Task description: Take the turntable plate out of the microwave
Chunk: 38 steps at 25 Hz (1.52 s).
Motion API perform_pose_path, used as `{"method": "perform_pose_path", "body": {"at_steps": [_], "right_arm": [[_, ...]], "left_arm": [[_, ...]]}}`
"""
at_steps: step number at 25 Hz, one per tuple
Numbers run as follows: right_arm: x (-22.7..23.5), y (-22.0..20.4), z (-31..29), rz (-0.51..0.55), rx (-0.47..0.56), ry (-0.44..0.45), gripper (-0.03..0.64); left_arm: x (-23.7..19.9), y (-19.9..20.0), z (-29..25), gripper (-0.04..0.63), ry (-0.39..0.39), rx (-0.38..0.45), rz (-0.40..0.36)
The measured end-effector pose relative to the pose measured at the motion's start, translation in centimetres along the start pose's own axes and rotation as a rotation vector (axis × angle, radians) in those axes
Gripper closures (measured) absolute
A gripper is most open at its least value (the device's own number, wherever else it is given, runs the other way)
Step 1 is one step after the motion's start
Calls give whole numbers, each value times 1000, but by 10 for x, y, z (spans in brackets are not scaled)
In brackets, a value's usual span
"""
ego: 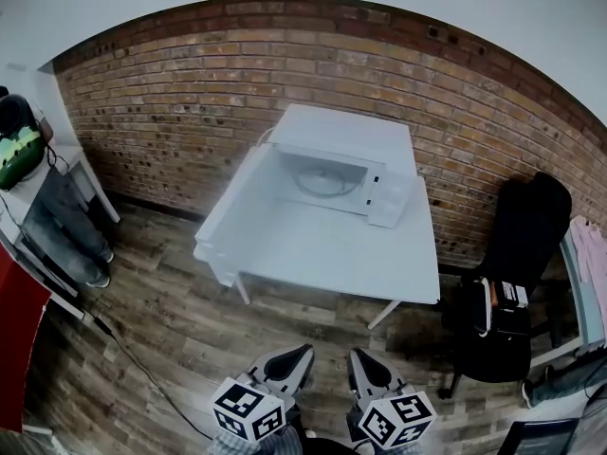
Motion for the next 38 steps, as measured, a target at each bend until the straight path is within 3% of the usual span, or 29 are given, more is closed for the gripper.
{"method": "perform_pose_path", "body": {"at_steps": [13,22,29,38], "right_arm": [[10,58,-129,-32,29,-62,598],[8,67,-176,-66,6,-86,598],[33,78,-227,-67,-18,-57,598],[80,118,-296,10,-66,80,598]], "left_arm": [[-119,72,-67,586,-74,-28,-41],[-166,90,-89,586,-82,-49,-14],[-200,93,-120,586,-42,-53,23],[-241,121,-194,586,26,-24,46]]}}
Point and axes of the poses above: the fingertips, and each gripper's own axes: z backward along the fingers, x to its right, y out of its top, the point moved 10 cm from there along z, backward along the fingers, and after that the axes turned 10 degrees about -y, right-handed, at the moved point
